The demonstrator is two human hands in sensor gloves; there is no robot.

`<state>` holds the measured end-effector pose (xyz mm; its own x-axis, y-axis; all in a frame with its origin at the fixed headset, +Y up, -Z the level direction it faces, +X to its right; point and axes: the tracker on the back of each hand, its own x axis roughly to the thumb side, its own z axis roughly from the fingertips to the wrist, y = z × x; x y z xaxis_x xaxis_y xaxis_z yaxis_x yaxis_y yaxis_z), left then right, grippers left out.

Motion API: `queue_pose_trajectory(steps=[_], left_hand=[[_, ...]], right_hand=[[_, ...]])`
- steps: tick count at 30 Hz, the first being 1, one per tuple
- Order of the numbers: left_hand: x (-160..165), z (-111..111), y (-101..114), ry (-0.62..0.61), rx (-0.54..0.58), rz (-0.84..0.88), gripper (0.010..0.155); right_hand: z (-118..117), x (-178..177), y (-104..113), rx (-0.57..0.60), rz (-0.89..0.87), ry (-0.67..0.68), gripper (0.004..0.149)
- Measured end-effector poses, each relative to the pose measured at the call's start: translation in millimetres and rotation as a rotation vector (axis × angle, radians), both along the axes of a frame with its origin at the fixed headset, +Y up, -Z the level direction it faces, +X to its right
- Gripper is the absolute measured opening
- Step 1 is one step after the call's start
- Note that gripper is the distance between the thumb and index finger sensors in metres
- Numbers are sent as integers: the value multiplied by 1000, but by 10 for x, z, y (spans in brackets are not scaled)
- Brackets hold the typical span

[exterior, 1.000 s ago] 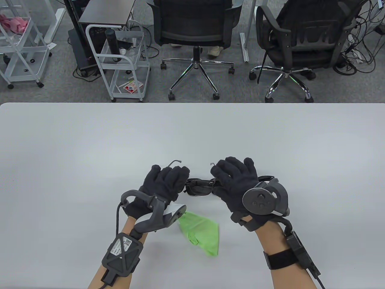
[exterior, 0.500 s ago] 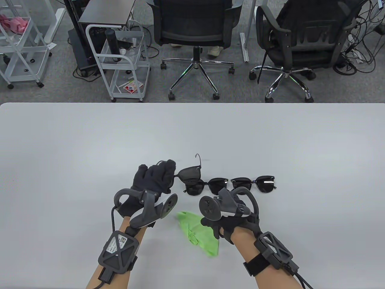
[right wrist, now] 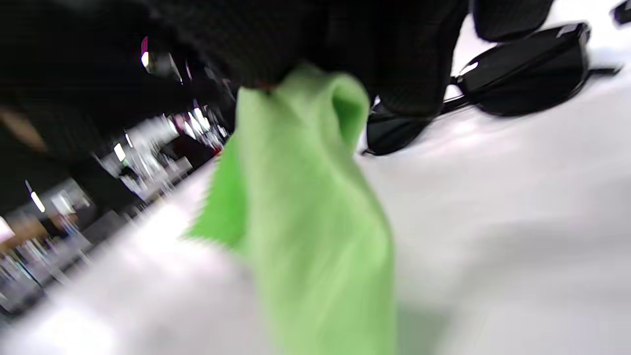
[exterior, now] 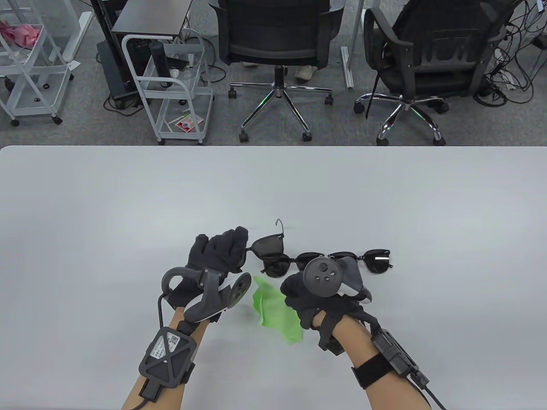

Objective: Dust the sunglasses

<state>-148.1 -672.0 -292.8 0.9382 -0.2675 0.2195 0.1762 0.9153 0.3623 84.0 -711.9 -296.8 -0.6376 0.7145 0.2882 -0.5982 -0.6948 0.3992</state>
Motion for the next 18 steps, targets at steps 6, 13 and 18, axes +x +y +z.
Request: queue_pose_trajectory(steps=[6,13,18], left_hand=[[-90,-24,21,29,-46,112,96],[-154,-13,79,8,-89,276,95],[9,75,97,-99,-89,251,95]], right_hand=[[-81,312,-1,-150,-479,-37,44],[-68,541,25,-122,-779,-240,44],[-47,428,-4,-250,-965,-151,44]])
